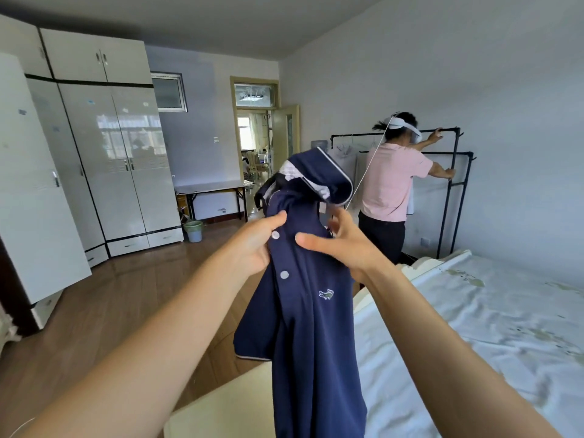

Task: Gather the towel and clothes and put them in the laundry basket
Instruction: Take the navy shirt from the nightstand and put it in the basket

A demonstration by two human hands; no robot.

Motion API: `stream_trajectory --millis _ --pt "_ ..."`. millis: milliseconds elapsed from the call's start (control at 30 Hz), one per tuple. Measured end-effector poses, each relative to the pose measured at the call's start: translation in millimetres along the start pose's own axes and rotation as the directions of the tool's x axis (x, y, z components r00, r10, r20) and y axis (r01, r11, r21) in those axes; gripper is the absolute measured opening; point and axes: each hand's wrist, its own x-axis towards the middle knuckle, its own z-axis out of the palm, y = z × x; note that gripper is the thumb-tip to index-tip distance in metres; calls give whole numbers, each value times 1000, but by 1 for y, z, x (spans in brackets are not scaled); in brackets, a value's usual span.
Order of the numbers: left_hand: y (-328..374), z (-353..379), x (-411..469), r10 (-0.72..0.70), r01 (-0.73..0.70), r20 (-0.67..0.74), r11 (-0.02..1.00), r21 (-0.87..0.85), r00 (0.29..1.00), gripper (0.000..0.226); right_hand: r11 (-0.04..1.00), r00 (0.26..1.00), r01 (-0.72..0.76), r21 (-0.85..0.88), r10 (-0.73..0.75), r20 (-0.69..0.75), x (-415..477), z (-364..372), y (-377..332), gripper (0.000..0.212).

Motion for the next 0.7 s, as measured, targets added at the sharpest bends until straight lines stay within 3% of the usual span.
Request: stream_trajectory --millis 67,167,267,367,433,533,600,667,700 --pt "10 5 -1 -24 23 -8 998 -55 1000 24 992 983 -125 -19 126 135 -4 -13 16 66" --pt "21 6 0 -31 26 -37 992 -121 999 24 981 952 -162 -104 183 244 -13 -23 35 32" --pt "24 0 4 -38 31 -40 987 -157 998 21 996 993 -71 -59 76 90 -13 -24 41 23" --pt "18 -9 6 -75 69 -51 992 -105 996 22 992 994 83 -93 -89 -63 -9 -17 30 29" --pt "11 -18 7 -114 115 -96 993 4 989 38 983 979 157 -91 -167 -118 -8 -13 19 28" --pt "1 -34 4 -1 58 -177 947 316 984 98 970 962 227 -88 -238 -135 -4 -9 8 29" --pt "-7 -41 2 185 -162 8 838 521 983 96 966 956 248 -75 -257 -140 -2 -5 5 29" --pt "-12 -38 -2 223 -341 264 716 608 938 82 967 958 249 -50 -253 -136 -2 -1 4 28" --pt "-13 -35 -2 223 -380 315 668 640 922 85 969 960 245 -40 -248 -131 -2 -1 4 28"
